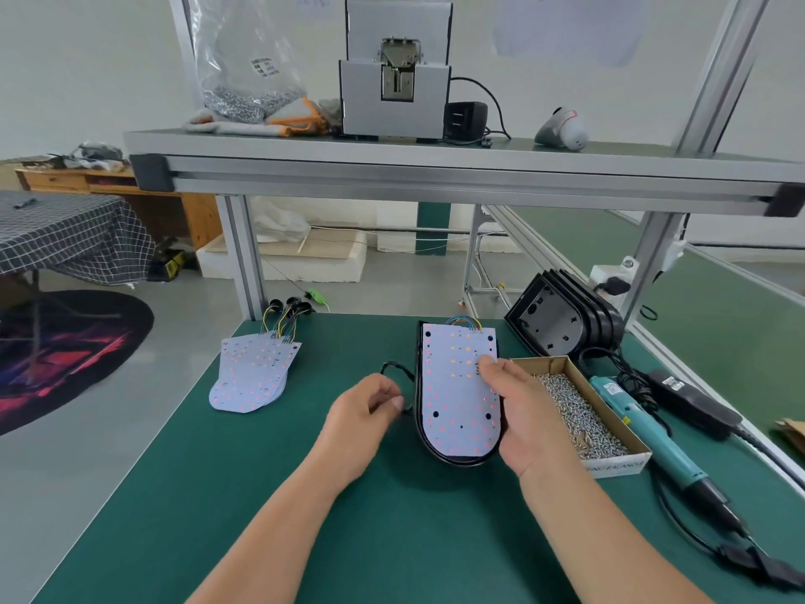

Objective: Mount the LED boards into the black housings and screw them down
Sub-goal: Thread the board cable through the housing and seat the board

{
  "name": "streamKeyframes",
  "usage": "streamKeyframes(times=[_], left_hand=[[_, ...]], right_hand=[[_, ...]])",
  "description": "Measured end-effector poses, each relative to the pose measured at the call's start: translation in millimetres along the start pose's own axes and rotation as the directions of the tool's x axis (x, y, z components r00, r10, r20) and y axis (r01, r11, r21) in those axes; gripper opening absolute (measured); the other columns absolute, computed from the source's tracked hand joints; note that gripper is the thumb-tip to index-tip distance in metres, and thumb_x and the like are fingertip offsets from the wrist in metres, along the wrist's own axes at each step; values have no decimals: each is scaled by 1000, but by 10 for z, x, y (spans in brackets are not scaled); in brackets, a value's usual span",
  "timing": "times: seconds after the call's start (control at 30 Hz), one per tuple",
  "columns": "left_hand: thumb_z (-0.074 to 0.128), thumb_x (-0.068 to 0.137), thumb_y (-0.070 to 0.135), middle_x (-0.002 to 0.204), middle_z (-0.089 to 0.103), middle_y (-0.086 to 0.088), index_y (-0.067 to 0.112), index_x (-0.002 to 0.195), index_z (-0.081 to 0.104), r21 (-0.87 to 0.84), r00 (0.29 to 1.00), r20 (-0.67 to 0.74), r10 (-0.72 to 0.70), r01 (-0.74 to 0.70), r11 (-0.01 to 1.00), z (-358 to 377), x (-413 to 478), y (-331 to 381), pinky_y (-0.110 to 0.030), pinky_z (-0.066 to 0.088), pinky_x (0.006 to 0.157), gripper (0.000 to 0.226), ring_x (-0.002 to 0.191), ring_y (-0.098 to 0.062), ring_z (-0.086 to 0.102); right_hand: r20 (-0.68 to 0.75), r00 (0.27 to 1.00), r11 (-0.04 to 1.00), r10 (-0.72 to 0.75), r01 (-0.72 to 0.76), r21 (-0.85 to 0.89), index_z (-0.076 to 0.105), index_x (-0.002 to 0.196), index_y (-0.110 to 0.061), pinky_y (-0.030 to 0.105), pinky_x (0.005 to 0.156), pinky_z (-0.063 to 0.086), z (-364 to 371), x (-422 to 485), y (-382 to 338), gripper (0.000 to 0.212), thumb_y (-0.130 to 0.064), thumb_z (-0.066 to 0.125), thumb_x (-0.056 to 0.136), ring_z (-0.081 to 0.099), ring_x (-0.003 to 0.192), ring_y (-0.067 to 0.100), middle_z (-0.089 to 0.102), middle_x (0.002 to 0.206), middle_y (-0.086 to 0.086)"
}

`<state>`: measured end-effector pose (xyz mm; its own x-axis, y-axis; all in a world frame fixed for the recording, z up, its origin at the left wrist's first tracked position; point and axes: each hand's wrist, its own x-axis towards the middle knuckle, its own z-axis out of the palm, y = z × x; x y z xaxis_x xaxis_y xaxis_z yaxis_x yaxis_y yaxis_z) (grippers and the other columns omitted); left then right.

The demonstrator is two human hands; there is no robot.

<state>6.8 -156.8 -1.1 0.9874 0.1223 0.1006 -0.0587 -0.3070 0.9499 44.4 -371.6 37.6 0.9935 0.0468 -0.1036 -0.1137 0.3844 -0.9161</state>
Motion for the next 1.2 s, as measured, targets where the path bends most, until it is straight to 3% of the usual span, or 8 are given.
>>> streamKeyframes(times=[0.17, 0.3, 0.47, 0.7, 0.8, 0.9, 1.03, 1.2], left_hand=[[49, 104, 37, 77, 59, 2, 9, 101, 71, -404, 976, 204, -74, 153, 902, 31, -79, 145, -27, 29, 47, 35, 66, -17, 47], [58, 92, 68, 83, 54, 0, 9, 106, 68, -372, 983, 173, -59, 120, 920, 62, -113, 148, -28, 32, 50, 61, 66, -13, 45], [71, 82, 66, 83, 52, -2, 12, 109, 66, -299, 987, 154, -40, 86, 950, 104, -132, 165, -26, 33, 48, 60, 64, -16, 41], [74, 84, 54, 77, 57, -1, 2, 102, 58, -319, 990, 130, -44, 84, 944, 124, -157, 178, -29, 36, 49, 57, 61, -20, 46], [76, 83, 48, 98, 75, -13, -3, 111, 62, -377, 982, 180, -48, 114, 919, 112, -170, 199, -35, 54, 67, 59, 82, -28, 68], [80, 82, 44, 114, 73, -27, -4, 114, 64, -360, 959, 281, -38, 142, 922, 88, -185, 206, -54, 55, 91, 60, 97, -31, 70], [78, 87, 35, 125, 70, -28, -3, 120, 65, -355, 943, 329, -40, 163, 920, 65, -195, 209, -64, 51, 104, 53, 104, -33, 71], [77, 90, 33, 129, 69, -28, -4, 126, 62, -353, 944, 328, -29, 151, 923, 46, -207, 205, -70, 47, 107, 53, 122, -51, 65]], right_hand=[[-43, 998, 998, -36, 34, -47, 70, 87, -11, 30, 68, 55, 46, -18, 97, 11, -16, 71, 97, 71, 78, 22, 79, 94, 9], [52, 998, 993, 17, -11, -114, 81, 77, -13, 38, 86, 52, -13, -12, 9, 13, -24, 81, 70, 75, 87, 23, 80, 98, 12], [113, 992, 929, -63, 99, -357, 68, 77, 5, 34, 79, 40, -67, -28, -49, 40, -33, 79, 70, 60, 76, 15, 68, 81, 8], [183, 902, 575, -392, 395, -716, 69, 90, -25, 18, 98, 41, -154, -6, -50, 24, -25, 90, 78, 52, 121, -5, 54, 125, -15], [49, 869, 742, -492, 448, -498, 66, 100, -33, 21, 84, 48, -179, 7, -57, 22, -43, 78, 85, 62, 99, 6, 65, 109, -11], [5, 944, 934, -331, 328, -141, 75, 105, -24, 33, 79, 48, -274, 82, -79, 27, -42, 55, 101, 59, 87, 16, 76, 111, -5], [173, 980, 992, -95, 108, -67, 75, 122, -12, 48, 101, 50, -308, 109, -2, 37, -33, 48, 107, 68, 118, 37, 72, 129, 18], [188, 975, 993, 118, -119, -9, 78, 120, -5, 49, 105, 52, -252, 62, -6, 68, -62, 46, 101, 71, 114, 36, 72, 128, 24]])
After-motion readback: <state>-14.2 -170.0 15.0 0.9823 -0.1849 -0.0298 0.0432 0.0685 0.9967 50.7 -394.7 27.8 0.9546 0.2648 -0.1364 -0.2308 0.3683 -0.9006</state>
